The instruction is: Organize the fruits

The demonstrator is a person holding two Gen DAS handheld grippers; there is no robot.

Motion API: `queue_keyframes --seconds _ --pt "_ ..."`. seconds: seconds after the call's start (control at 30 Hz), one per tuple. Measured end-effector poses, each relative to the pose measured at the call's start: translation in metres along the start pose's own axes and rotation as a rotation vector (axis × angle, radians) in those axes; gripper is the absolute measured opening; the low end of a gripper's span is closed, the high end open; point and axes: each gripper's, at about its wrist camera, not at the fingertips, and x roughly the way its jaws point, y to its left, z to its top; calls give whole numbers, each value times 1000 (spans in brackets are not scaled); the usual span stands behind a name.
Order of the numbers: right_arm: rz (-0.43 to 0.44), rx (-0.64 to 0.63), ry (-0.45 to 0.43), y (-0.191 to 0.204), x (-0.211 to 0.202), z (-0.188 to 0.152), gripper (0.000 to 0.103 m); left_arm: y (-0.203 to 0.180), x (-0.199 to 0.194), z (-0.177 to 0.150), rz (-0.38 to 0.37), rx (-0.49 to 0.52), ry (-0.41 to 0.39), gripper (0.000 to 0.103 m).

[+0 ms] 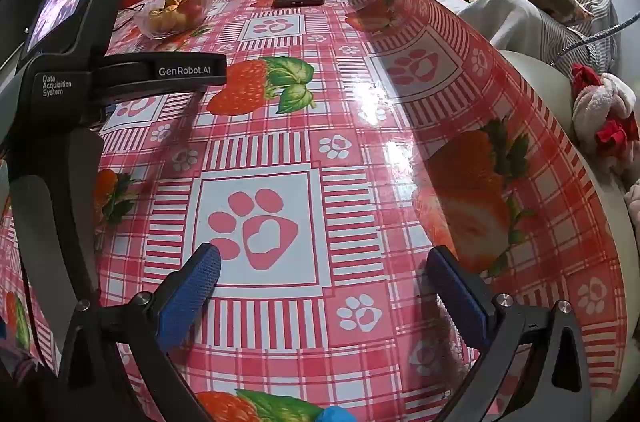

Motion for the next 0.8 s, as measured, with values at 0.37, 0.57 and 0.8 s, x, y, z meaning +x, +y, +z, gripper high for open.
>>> queue_keyframes --seconds 0.37,0.57,0.8 --pt "-6 6 9 1 1 -1 103 0 0 0 0 0 0 103" --pt "-6 7 13 1 1 1 103 0 0 0 0 0 0 103" --pt "-8 8 -3 2 0 -1 103 0 0 0 0 0 0 103"
